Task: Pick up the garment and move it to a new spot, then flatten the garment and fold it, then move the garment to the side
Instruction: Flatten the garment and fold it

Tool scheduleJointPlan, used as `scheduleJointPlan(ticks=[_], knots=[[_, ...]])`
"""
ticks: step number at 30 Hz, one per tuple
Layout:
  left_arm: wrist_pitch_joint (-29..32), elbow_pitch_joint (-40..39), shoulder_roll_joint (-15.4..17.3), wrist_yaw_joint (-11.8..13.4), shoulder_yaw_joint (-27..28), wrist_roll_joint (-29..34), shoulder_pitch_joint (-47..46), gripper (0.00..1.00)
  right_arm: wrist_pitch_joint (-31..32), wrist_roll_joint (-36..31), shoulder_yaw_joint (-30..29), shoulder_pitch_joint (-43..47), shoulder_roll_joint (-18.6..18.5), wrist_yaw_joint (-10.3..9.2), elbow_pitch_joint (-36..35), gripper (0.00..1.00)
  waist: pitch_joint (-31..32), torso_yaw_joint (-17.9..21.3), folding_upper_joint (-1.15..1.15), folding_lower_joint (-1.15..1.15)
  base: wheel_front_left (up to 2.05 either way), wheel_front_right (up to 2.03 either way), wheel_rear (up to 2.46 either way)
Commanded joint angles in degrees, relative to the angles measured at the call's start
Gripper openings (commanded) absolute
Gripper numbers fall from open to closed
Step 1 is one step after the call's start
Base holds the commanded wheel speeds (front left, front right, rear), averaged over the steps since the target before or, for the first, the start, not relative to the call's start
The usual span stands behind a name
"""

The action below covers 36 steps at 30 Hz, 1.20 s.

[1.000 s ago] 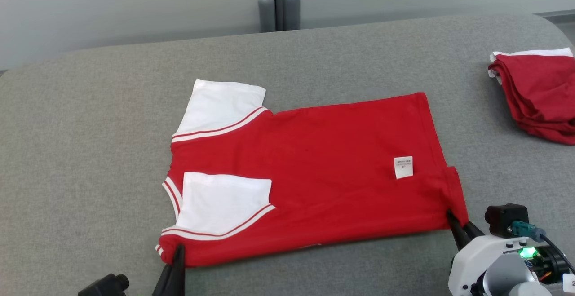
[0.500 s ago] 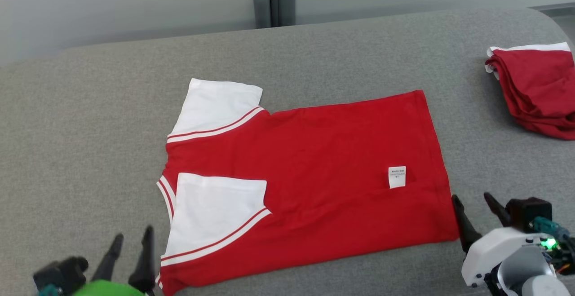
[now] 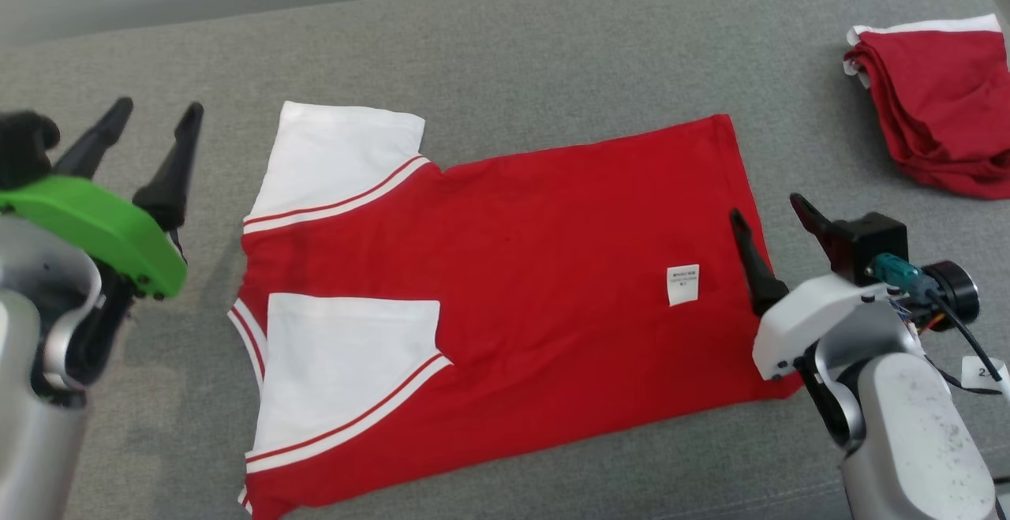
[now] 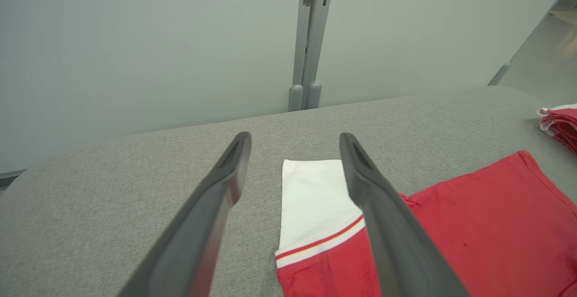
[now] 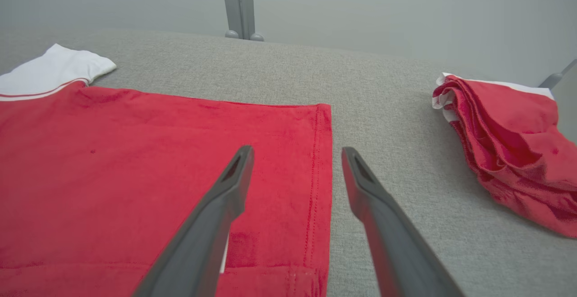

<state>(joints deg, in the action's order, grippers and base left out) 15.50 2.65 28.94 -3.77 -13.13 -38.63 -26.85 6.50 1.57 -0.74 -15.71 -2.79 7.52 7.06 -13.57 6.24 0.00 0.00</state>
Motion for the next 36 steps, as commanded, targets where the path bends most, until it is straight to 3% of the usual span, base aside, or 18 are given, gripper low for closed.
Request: scheduleJointPlan(ticks=[1, 7, 16, 36], knots=[[1.67, 2.07, 0.99, -0.68, -0.53, 0.15, -3.38, 1.0, -0.41, -0.12, 0.96, -1.72, -0.21, -0.07, 0.6, 1.0, -3.24, 2.7, 0.0, 0.0, 0.0, 0.0, 0.0], [7.49, 10.97, 2.09, -2.02, -2.76, -0.4, -13.07, 1.0, -1.21, 0.32, 5.13, -7.4, -0.21, -0.07, 2.37, 1.0, -7.67, 6.21, 0.0, 0.0, 0.0, 0.0, 0.0], [10.24, 19.82, 3.27, -3.02, -4.25, -1.79, -18.25, 1.0, -3.19, 1.27, 8.2, -13.01, -0.19, -0.07, 4.62, 1.0, -13.18, 9.87, 0.0, 0.0, 0.0, 0.0, 0.0], [8.59, 19.33, 5.98, -3.16, -6.5, -1.68, -15.47, 1.0, -6.87, 3.24, 9.95, -15.58, -0.19, -0.07, 6.65, 1.0, -17.92, 11.2, 0.0, 0.0, 0.0, 0.0, 0.0]])
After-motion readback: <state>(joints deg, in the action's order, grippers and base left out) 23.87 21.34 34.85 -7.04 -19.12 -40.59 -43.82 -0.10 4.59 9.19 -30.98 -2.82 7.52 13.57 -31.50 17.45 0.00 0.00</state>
